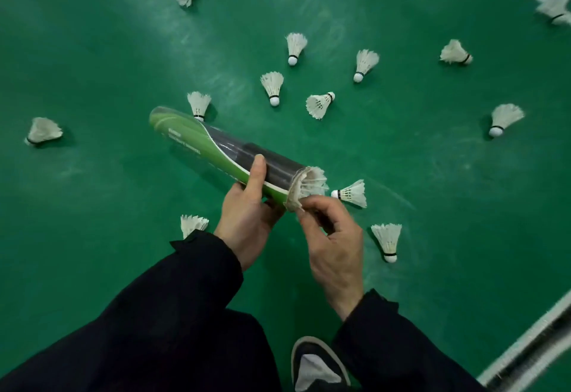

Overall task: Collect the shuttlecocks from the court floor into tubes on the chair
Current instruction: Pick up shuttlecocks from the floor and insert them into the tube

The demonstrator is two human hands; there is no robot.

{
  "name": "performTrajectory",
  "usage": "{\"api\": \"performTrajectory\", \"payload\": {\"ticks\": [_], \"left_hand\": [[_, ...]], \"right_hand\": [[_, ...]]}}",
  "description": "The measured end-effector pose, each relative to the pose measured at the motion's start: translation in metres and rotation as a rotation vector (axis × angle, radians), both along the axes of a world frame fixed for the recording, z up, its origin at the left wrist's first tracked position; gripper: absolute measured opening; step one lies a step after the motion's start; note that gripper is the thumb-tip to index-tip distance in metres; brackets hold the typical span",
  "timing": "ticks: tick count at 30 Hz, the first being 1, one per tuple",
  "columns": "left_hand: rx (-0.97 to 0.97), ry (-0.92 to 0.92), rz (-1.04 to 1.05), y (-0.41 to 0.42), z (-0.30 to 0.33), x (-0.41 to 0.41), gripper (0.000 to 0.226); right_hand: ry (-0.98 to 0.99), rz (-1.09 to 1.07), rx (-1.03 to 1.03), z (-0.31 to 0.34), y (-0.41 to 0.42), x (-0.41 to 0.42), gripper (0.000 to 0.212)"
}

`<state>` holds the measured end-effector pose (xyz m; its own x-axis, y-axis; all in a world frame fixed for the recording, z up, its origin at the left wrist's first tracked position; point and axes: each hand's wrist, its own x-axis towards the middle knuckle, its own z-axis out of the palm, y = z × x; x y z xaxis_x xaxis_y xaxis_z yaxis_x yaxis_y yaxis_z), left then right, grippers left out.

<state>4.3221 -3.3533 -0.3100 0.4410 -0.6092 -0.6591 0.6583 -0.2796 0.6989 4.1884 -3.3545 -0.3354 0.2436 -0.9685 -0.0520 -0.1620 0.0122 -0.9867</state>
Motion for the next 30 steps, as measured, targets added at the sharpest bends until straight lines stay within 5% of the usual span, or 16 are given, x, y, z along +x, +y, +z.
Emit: {"api": "performTrajectory", "payload": {"ticks": [3,6,12,17,23,30], "left_hand": [[-0.016,0.018,-0.026,-0.002,0.014,-0.010,0.046],[-0.018,0.006,-0.025,-0.005,0.017,-0.020,0.063],[0.014,0.043,-0.087,-0.001,0.009,-0.052,0.061],[-0.013,0.145,-0.060,0.001,-0.001,-0.064,0.061],[0.032,0.177,-0.108,0.006,-0.017,-0.072,0.068],[0.003,0.102,-0.150,-0.002,-0.028,-0.068,0.060]], "right_hand": [[0.050,0.180,0.038,0.009,-0.012,-0.006,0.023],[0.182,0.363,0.077,0.016,-0.022,-0.015,0.017],[0.390,0.379,0.203,0.014,-0.028,-0.021,0.043],[0.293,0.102,0.033,0.009,-0.012,-0.040,0.007],[0.396,0.186,0.185,-0.002,-0.005,-0.041,0.047],[0.211,-0.102,0.055,-0.023,0.005,-0.075,0.022]]}}
